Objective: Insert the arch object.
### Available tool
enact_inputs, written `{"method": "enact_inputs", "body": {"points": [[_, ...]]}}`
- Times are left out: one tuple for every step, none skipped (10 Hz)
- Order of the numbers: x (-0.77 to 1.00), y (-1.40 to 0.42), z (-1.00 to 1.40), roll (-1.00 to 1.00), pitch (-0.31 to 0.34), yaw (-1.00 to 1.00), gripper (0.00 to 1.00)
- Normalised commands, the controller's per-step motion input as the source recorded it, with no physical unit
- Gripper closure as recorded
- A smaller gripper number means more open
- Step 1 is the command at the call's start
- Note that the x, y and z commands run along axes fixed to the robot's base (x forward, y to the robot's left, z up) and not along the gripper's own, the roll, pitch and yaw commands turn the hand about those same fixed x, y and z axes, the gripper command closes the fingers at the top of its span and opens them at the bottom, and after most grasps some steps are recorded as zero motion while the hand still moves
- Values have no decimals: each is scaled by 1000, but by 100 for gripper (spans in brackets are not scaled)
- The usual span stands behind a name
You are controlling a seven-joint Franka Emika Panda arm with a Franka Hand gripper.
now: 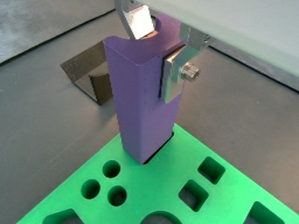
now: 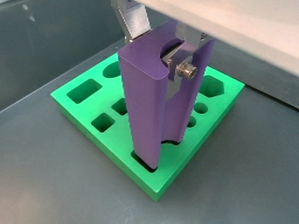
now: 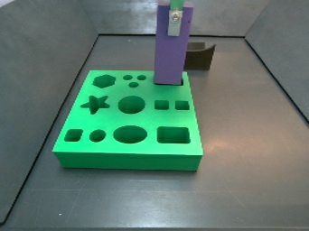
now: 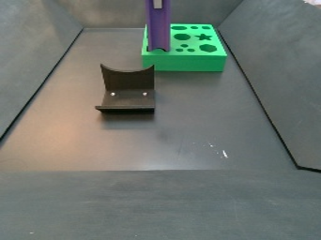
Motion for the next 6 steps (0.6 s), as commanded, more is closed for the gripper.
{"method": "enact_inputs", "body": {"points": [[129,-86,-183,0,0,103,100],[194,-74,-217,0,0,83,100],[151,-60,-214,0,0,54,100],[140,-51,-180,0,0,26,100],[243,-29,-151,0,0,0,100],[246,-14,-160,0,0,0,100]]}}
